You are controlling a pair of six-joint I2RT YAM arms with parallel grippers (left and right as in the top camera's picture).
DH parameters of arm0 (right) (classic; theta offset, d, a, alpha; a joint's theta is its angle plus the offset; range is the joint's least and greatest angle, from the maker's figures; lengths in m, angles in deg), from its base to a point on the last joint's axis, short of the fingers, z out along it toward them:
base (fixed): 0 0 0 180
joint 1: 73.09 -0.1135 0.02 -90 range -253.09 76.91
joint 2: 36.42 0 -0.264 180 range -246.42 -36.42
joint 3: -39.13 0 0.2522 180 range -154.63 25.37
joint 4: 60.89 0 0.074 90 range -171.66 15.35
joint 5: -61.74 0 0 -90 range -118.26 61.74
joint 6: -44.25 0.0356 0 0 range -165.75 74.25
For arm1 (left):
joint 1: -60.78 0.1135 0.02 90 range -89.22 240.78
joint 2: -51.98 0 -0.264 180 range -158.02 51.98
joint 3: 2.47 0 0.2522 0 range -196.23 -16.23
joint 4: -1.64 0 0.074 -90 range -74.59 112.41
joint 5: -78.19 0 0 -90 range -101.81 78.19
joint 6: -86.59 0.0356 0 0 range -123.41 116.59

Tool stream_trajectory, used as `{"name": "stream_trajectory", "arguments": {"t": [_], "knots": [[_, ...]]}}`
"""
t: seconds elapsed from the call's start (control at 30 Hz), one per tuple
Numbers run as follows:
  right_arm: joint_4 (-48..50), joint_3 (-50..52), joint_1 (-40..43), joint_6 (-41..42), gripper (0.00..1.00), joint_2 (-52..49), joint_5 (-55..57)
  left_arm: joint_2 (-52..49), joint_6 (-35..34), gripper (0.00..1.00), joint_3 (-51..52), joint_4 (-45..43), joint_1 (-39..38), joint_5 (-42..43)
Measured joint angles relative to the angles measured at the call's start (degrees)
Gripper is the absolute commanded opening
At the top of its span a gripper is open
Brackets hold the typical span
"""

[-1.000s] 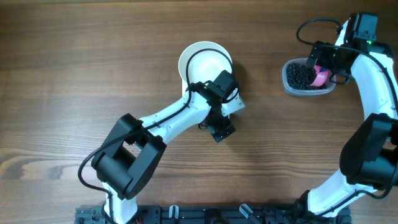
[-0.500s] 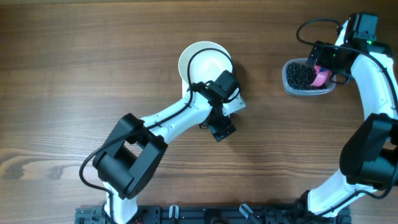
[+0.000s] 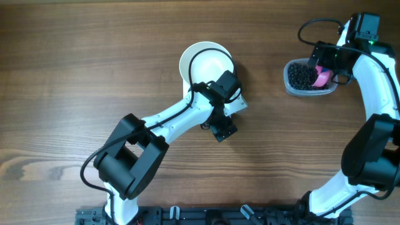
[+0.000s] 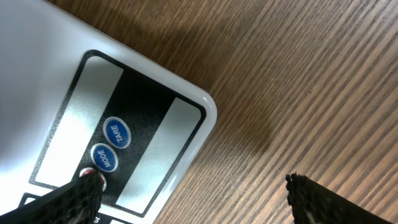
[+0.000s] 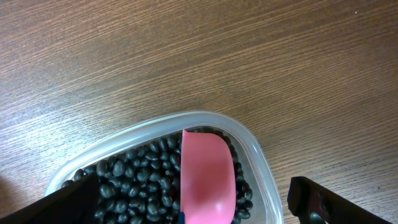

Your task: Scoop item into bowl and weigh 150g on scale

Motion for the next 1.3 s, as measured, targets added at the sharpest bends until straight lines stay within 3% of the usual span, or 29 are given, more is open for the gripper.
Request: {"name": "stream_trajectory", "arguments": {"t": [1.3], "knots": [[0.02, 0.00, 0.00, 0.00, 1.00, 0.00, 0.00, -1.46, -3.04, 1.00, -1.42, 0.87, -1.05, -2.60]]}}
